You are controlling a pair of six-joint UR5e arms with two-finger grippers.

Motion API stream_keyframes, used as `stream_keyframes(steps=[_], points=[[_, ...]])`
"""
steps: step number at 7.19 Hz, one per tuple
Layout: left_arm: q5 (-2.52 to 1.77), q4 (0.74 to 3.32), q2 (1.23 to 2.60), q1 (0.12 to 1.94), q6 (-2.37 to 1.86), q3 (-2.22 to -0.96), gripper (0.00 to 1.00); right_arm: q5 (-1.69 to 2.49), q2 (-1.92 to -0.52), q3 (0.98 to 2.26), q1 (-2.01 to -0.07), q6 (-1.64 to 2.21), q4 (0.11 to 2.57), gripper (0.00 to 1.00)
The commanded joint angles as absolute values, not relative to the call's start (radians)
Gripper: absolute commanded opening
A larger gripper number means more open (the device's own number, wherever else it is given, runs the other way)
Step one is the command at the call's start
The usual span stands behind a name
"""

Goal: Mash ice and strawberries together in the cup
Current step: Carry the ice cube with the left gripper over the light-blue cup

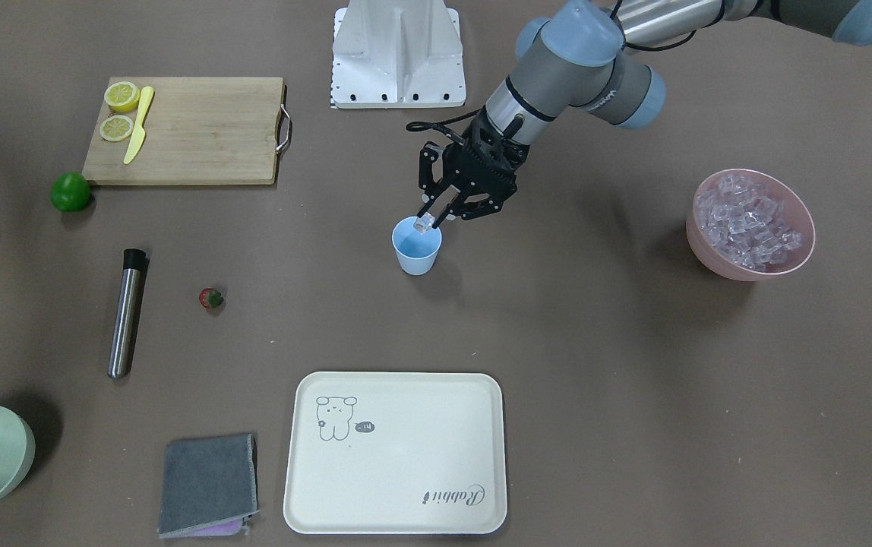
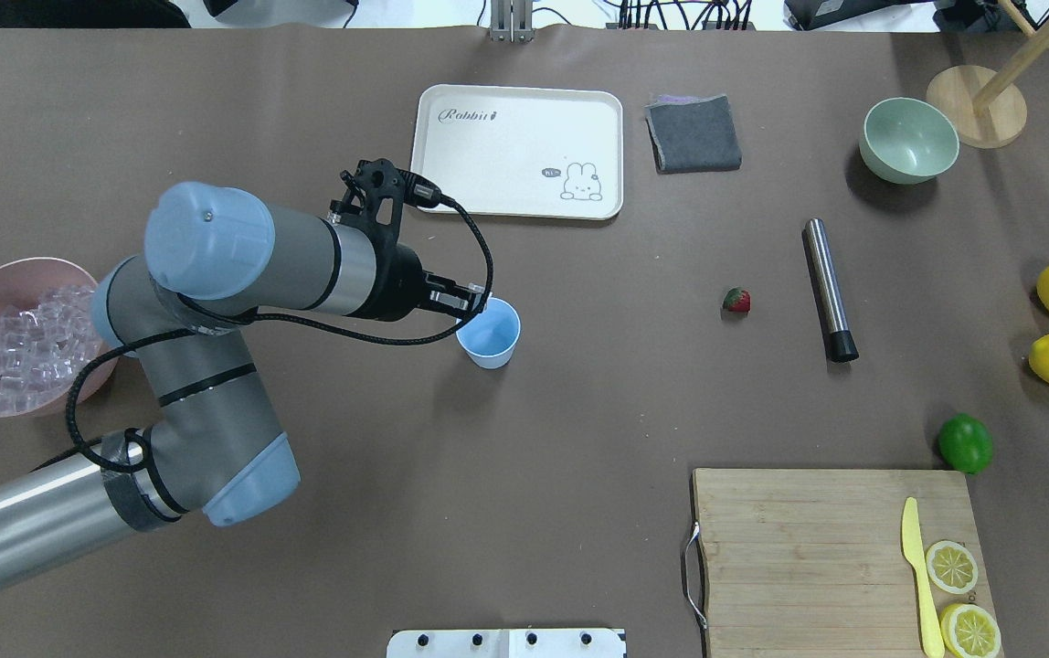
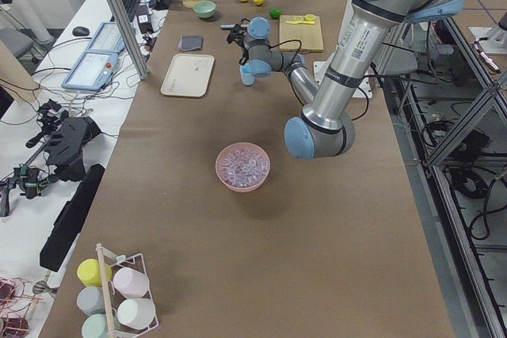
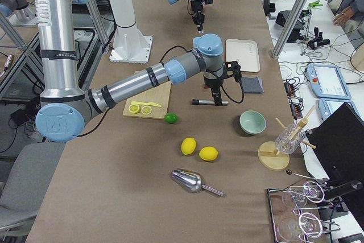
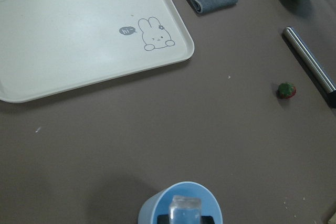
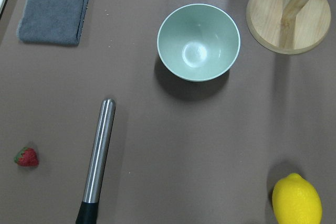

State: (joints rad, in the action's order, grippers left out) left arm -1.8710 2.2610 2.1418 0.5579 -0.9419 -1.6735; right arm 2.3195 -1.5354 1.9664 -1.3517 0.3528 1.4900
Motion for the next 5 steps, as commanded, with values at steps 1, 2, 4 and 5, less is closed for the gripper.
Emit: stream_keyframes(steps=[1,2,4,5], points=[[-1.838,2.337,2.145,0.523,-0.943,-1.605,0.00,2.319,-1.548,1.970,-1.353,0.353,1.488,1.00],[-1.839,2.347,2.137,0.520,-0.943,-1.603,0.00,2.318,-1.549,1.968,-1.354,0.351,1.488,1.00],[-1.841,2.350,2.137,0.520,-0.940,-1.611,0.76,2.319,-1.555,1.973,-1.358,0.351,1.488,1.00],[-1.839,2.368,2.134,0.522,-0.934,-1.609,0.97,2.319,-1.563,1.974,-1.359,0.351,1.488,1.00]])
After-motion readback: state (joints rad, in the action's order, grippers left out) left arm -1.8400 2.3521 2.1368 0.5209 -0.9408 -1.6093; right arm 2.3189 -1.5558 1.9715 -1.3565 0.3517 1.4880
